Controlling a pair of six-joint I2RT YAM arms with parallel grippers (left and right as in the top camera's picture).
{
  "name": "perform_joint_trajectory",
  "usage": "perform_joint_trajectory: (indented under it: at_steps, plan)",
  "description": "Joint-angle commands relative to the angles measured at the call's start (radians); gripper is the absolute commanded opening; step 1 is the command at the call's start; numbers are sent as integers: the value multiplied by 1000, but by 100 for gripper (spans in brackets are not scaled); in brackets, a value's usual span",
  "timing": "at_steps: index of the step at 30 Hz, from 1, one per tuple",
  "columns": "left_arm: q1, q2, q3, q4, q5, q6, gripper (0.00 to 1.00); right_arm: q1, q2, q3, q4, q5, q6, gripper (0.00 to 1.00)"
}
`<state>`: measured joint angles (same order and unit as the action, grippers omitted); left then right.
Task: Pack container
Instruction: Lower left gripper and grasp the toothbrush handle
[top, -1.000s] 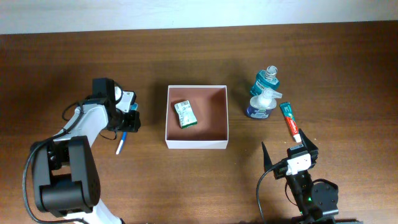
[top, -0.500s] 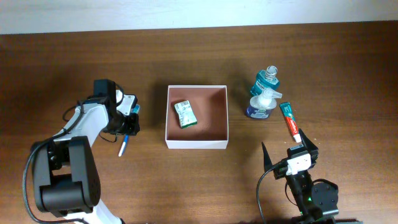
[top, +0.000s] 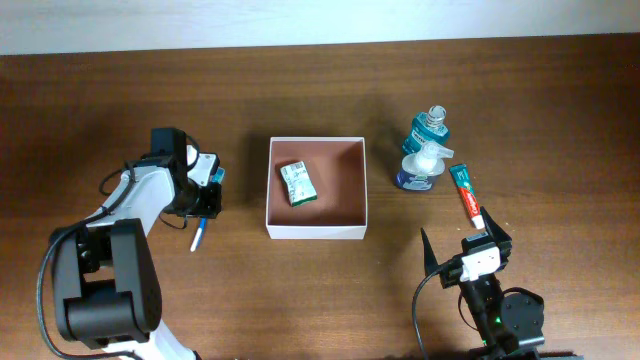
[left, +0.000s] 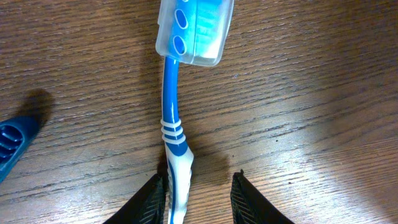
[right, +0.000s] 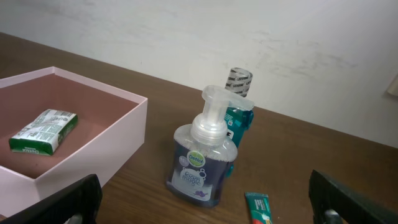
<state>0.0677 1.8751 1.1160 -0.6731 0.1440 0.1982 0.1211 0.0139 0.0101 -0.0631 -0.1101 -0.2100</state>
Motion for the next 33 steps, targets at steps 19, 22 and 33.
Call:
perform_joint_trajectory:
  at_steps: [19,22,33]
  plan:
    - [3,43,-50,43,-83,-2,35,-6,-10,-5,-5,-2,0,98]
    - [3,43,-50,43,-85,-2,35,-6,-10,-5,-5,-2,0,98]
    - [3,43,-53,25,-82,-2,23,-6,-10,-5,-4,-2,0,98]
